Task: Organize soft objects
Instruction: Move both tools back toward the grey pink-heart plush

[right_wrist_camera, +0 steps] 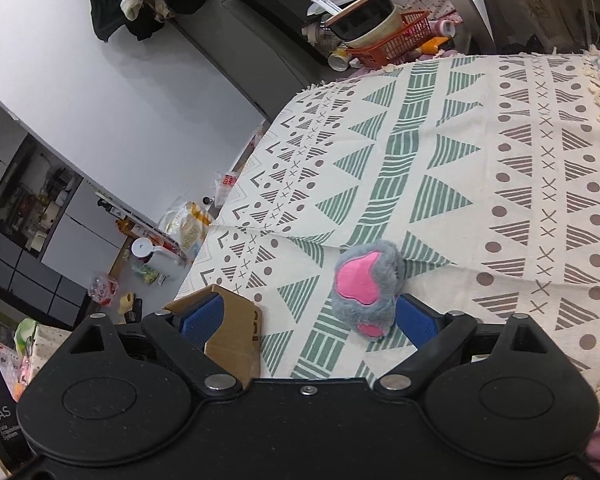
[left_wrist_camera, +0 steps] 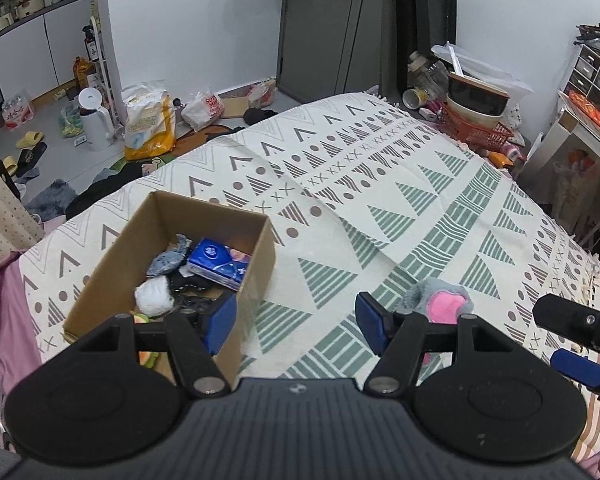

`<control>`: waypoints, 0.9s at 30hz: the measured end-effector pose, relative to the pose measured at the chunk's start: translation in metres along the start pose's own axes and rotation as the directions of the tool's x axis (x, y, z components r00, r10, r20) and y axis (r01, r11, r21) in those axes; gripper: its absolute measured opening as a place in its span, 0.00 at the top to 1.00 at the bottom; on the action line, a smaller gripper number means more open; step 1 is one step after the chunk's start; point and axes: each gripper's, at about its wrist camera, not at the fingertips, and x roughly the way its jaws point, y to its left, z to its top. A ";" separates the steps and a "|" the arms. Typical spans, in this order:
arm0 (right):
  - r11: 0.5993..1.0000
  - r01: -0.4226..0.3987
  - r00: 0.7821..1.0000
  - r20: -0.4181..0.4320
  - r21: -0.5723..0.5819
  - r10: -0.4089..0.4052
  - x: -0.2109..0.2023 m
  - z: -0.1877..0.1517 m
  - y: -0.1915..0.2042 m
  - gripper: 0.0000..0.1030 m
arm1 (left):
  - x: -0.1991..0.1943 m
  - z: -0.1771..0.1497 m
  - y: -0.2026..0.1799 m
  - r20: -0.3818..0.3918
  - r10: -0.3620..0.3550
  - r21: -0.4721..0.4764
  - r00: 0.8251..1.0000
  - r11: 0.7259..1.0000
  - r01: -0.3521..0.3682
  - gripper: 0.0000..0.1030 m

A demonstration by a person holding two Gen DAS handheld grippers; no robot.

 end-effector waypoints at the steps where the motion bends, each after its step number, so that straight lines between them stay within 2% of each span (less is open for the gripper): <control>1: 1.000 0.000 1.000 0.000 0.005 0.000 -0.001 0.001 -0.002 0.10 | 0.001 -0.001 -0.002 -0.001 -0.002 0.001 1.000 1.000 0.002 0.38; 8: 0.999 0.012 1.000 0.009 0.047 -0.013 -0.003 0.008 -0.021 0.10 | 0.015 -0.004 -0.014 -0.015 -0.020 -0.001 1.000 1.000 0.020 0.38; 16: 0.997 0.004 1.000 0.015 0.081 -0.006 0.003 0.012 -0.034 0.10 | 0.031 -0.004 -0.027 -0.032 -0.069 0.007 0.997 0.998 0.069 0.38; 22: 0.994 0.003 1.000 0.011 0.111 -0.004 0.011 0.012 -0.041 0.11 | 0.046 -0.002 -0.032 -0.047 -0.114 -0.022 0.992 0.993 0.114 0.38; 27: 0.984 -0.006 1.000 -0.020 0.175 0.010 0.024 0.011 -0.051 0.19 | 0.060 -0.004 -0.036 -0.068 -0.138 -0.032 0.988 0.990 0.137 0.41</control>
